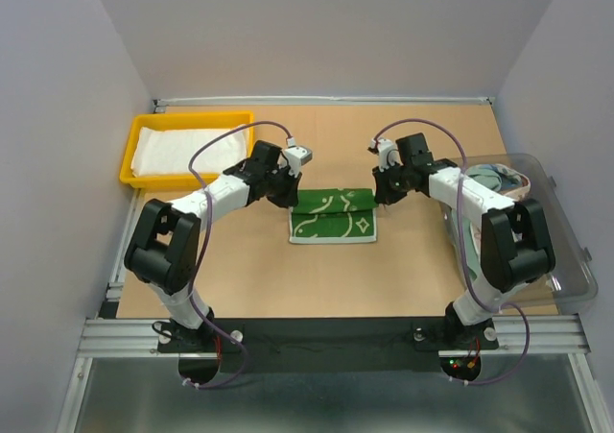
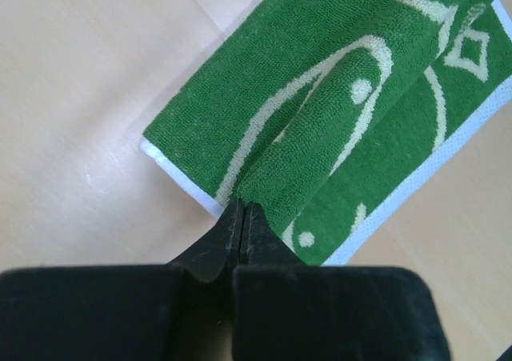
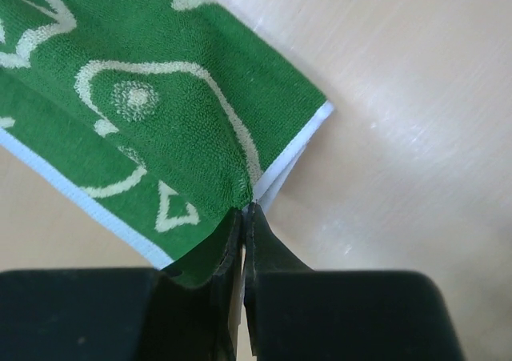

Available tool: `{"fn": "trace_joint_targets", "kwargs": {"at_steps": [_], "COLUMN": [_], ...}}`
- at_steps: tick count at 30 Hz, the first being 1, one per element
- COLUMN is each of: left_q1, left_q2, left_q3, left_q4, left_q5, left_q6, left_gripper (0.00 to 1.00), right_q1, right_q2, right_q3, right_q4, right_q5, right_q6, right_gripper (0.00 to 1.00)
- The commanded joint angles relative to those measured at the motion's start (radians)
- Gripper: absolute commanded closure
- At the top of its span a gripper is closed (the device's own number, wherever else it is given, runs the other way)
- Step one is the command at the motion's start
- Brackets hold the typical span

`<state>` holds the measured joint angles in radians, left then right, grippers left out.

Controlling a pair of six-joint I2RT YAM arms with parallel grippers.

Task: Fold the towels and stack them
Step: Fold the towel

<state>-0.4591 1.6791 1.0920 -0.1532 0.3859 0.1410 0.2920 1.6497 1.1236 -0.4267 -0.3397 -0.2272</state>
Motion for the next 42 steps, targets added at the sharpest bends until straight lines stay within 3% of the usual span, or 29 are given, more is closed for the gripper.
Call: {"fn": "trace_joint_targets", "kwargs": {"at_steps": [1,13,32,35,36,38,39,42], "left_q1": [-0.024,-0.035,-0.085,-0.085,-0.085,-0.096,-0.104,-0.15], "left_q2": [-0.079,-0.176,-0.079,-0.071,-0.076,-0.09,-0.119,-0.191], "left_q3": [-0.058,-0.124,-0.213,-0.21,-0.205,-0.198,-0.192,-0.193], "left_q4": [0.033,0.047,0.047,0.035,0.023,0.004,-0.02,-0.048], "left_q5": [-0.019,-0.027,-0.027,-0.057,-0.067,-0.087,-0.119,-0.194], "left_q6": [-0.057,-0.118,-0.201,-0.213,-0.218,-0.23,-0.23,-0.231], "left_gripper": [1.0,1.0,1.0,1.0,0.96,0.77,0.55,0.4], "right_q1": [0.019,0.035,0.041,0.042,0.045,0.044,0.047,0.047], "right_q2": [-0.054,-0.13,-0.076,-0.082,-0.099,-0.129,-0.169,-0.247], "right_q3": [-0.059,-0.143,-0.228,-0.228,-0.235,-0.24,-0.24,-0.237], "right_q4": [0.016,0.034,0.046,0.046,0.045,0.042,0.037,0.025], "right_q5": [-0.028,-0.05,-0.021,-0.039,-0.047,-0.051,-0.061,-0.077], "right_q6": [0.081,0.189,0.272,0.276,0.279,0.287,0.293,0.308], "right_gripper": [1.0,1.0,0.99,0.95,0.88,0.77,0.66,0.55]}}
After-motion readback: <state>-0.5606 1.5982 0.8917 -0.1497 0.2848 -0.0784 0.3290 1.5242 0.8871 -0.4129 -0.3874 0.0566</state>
